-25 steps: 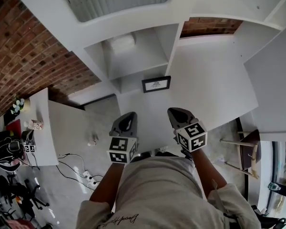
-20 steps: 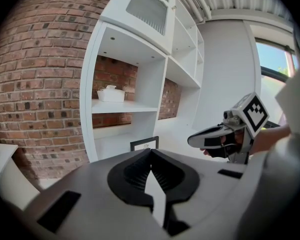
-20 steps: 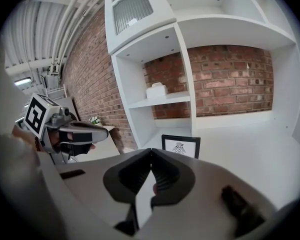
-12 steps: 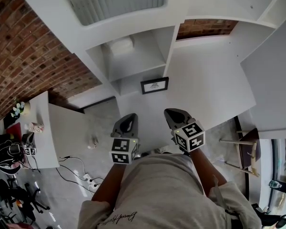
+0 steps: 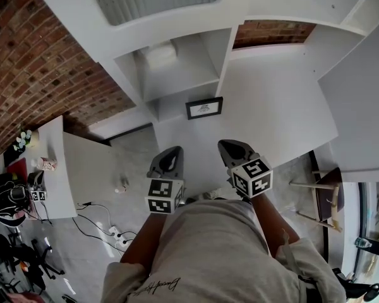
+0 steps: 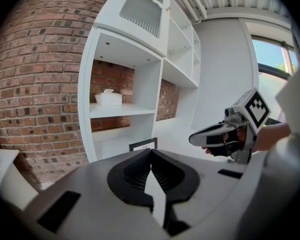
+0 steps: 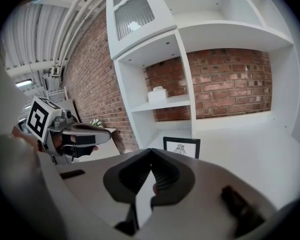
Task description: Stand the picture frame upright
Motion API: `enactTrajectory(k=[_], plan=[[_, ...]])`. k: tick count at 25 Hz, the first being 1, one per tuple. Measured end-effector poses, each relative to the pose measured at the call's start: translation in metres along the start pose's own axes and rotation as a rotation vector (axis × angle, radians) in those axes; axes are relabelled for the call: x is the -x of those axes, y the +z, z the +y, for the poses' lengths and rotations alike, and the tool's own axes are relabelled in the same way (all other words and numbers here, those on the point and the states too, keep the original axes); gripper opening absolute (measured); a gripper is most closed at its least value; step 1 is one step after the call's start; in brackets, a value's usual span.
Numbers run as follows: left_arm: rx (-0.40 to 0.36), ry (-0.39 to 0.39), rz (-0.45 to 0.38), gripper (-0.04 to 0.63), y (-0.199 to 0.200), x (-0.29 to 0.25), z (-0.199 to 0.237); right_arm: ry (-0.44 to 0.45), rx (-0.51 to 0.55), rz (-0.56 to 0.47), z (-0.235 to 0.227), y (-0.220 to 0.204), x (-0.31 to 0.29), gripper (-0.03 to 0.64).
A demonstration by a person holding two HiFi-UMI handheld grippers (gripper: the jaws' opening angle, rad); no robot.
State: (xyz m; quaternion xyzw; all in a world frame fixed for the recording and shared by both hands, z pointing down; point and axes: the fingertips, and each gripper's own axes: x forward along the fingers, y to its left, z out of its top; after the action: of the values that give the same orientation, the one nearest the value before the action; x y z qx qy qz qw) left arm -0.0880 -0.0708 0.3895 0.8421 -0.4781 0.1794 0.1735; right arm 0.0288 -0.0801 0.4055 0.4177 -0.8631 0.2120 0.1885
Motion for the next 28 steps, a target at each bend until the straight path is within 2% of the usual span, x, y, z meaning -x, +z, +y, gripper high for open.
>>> enactTrajectory(k=[12,28], plan=[[-0.007,-0.003,0.008,0.015,-0.007,0.008,-0.004,0.03,0.013,0.014,0.013,-0.005,-0.003,0.028],[-0.003,-0.011,0.024,0.015,-0.01,0.007,-0.004,0.025,0.008,0.021,0.011,-0.008,-0.002,0.028]])
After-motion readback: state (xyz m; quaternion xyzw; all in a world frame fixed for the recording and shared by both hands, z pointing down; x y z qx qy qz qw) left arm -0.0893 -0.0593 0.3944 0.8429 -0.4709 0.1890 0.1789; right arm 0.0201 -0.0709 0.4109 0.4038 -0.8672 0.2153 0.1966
